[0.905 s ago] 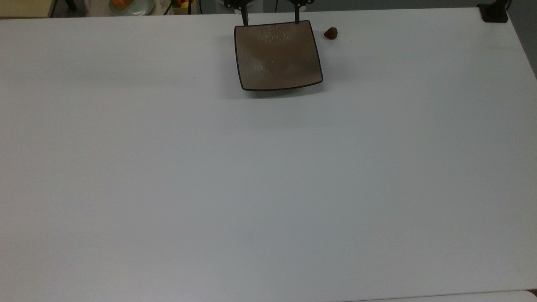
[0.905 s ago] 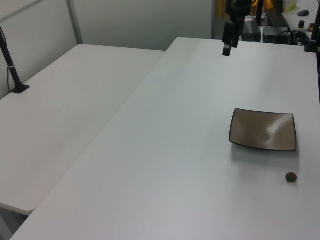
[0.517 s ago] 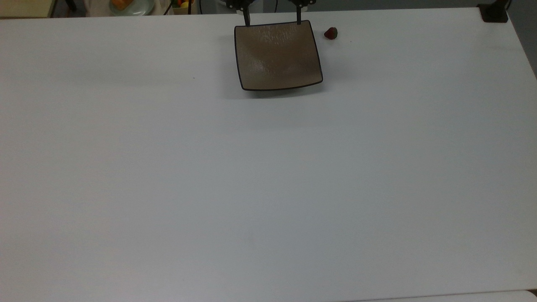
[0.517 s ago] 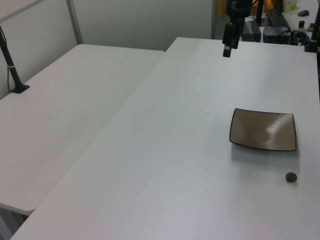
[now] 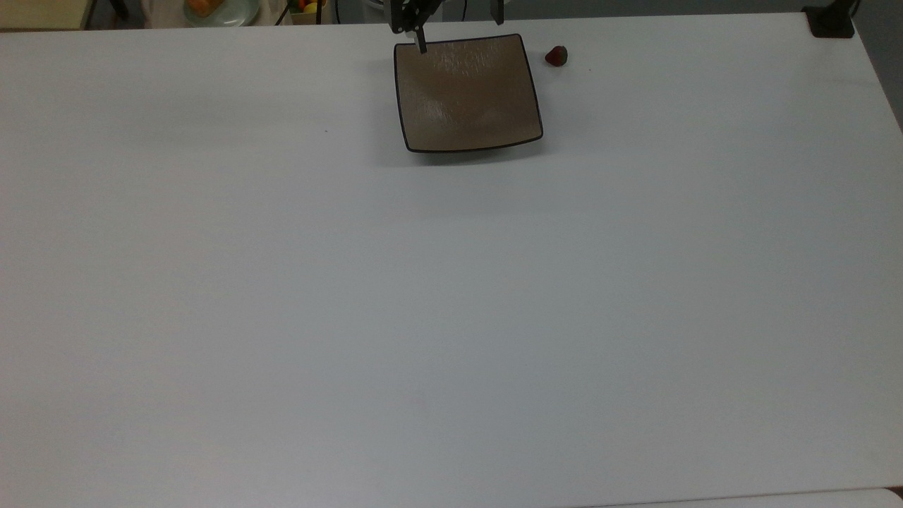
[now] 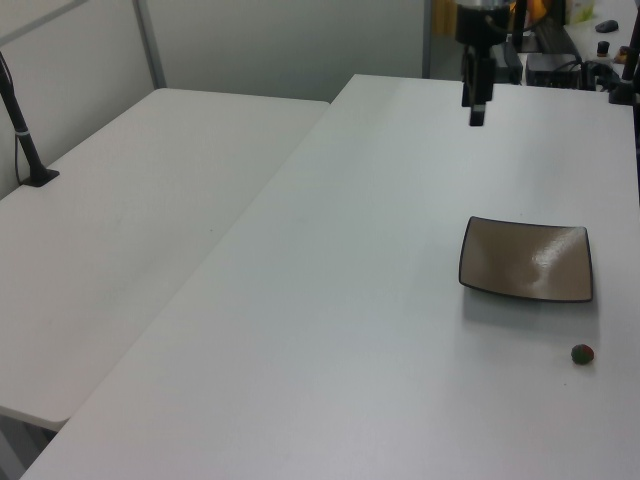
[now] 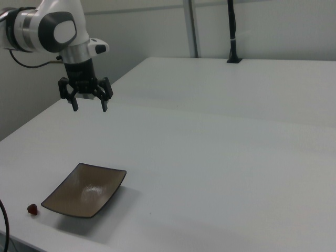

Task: Strawberries on a ceramic plate
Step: 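Move the open gripper past the plate toward the red strawberry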

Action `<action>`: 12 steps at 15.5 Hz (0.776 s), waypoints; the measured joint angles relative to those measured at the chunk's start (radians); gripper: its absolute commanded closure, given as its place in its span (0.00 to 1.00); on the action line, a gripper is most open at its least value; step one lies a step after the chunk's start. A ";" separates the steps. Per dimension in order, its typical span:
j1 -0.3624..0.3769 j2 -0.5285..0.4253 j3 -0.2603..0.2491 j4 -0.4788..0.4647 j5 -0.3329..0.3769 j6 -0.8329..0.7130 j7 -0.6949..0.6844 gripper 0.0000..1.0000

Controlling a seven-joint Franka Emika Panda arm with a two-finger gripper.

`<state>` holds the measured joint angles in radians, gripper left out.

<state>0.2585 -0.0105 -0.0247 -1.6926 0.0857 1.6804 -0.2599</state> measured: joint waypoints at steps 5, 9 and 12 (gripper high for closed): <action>0.001 0.003 0.021 -0.026 0.000 -0.072 -0.134 0.00; 0.008 0.015 0.102 -0.057 0.000 -0.128 -0.134 0.00; 0.009 0.017 0.175 -0.075 -0.007 -0.200 -0.134 0.00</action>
<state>0.2675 0.0067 0.1508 -1.7680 0.0790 1.4800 -0.3937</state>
